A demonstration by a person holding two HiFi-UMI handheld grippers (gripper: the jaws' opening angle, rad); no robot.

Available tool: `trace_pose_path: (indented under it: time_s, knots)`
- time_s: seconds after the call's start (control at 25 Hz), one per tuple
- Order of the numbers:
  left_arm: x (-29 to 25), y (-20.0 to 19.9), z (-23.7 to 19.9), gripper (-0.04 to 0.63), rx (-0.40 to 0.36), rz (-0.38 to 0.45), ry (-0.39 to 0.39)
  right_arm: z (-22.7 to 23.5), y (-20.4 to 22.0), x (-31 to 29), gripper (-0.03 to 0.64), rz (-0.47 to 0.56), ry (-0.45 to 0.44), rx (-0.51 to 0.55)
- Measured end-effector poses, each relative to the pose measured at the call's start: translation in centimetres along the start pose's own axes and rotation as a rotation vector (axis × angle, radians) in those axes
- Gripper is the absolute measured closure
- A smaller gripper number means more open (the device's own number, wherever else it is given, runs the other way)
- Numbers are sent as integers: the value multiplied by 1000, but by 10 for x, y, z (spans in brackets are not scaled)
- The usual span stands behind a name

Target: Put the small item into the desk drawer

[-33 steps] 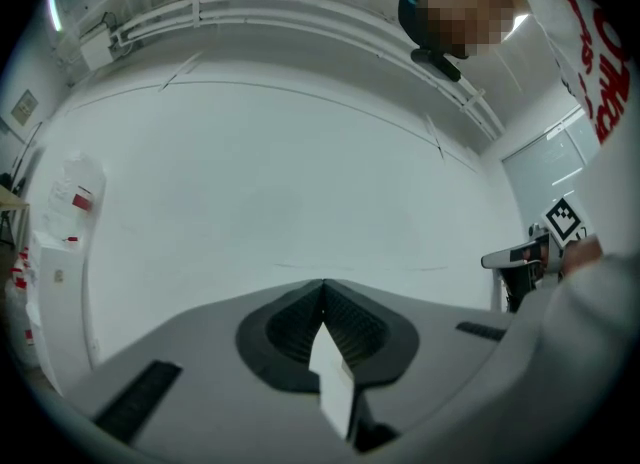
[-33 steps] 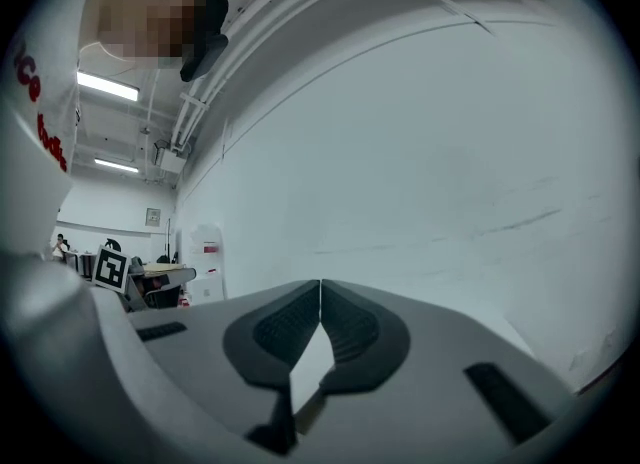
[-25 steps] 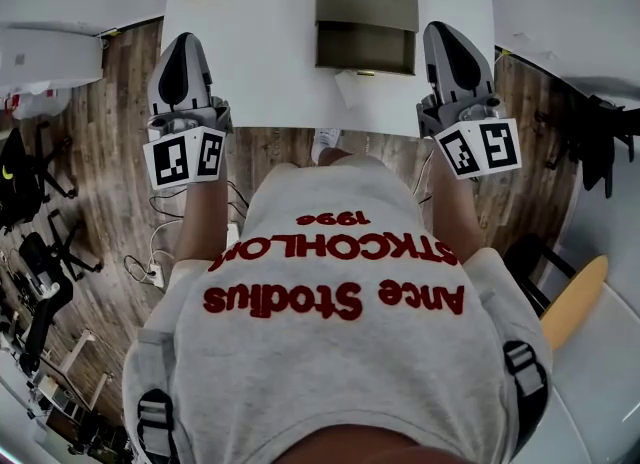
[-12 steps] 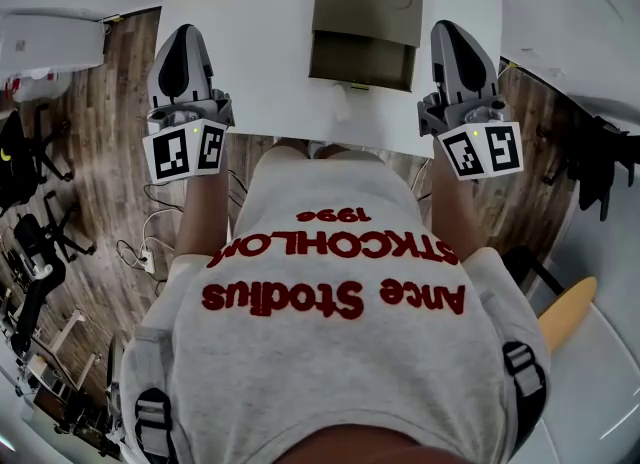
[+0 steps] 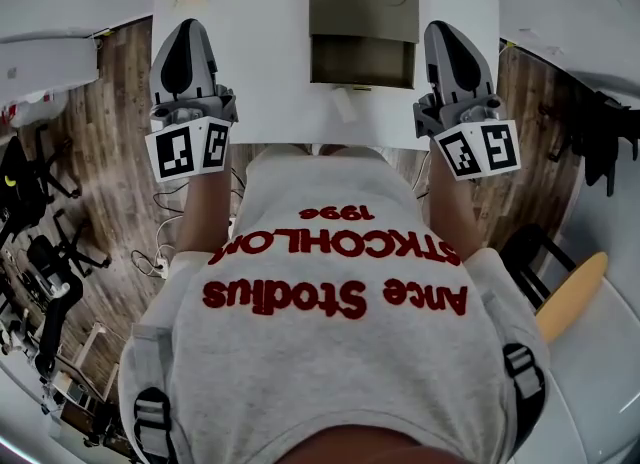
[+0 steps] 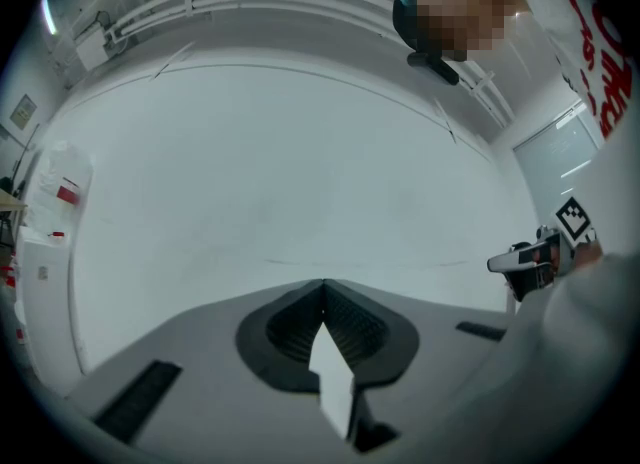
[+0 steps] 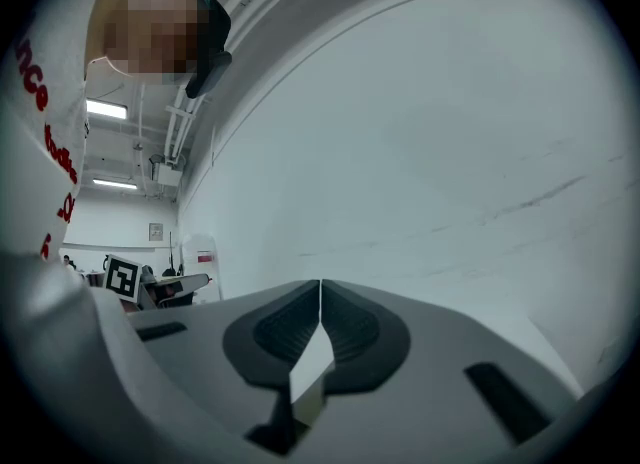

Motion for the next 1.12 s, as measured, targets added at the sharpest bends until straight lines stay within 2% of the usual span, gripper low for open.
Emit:
trace_pose_path:
  time_s: [0.24,0.56,0.68,0.84,1.12]
  knots:
    - [-13,6,-6,588,14,6,49,-7,4,-8,609,-8,30,1]
    - [-23,23,7,588,64,-25,123,-15,45,-11,606,-129,53,-39]
    - [-22,33,15,588,76,-52,151,-11,70,-9,558,-192,78,-73]
    - [-19,47,26,588,93,-90,182,0,110,-5,534,-281,116,-149]
    - [-17,67,42,588,107,-146,222,1,190,12,497,-516,148,-142]
Point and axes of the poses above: the fingertips, and each gripper's own axes: x backward along the fingers, z to its right, y out of its underside, the point moved 1 cm from there along x, backward along the fingers, and after that the axes turned 15 degrees about -x, right-handed, at the moved point
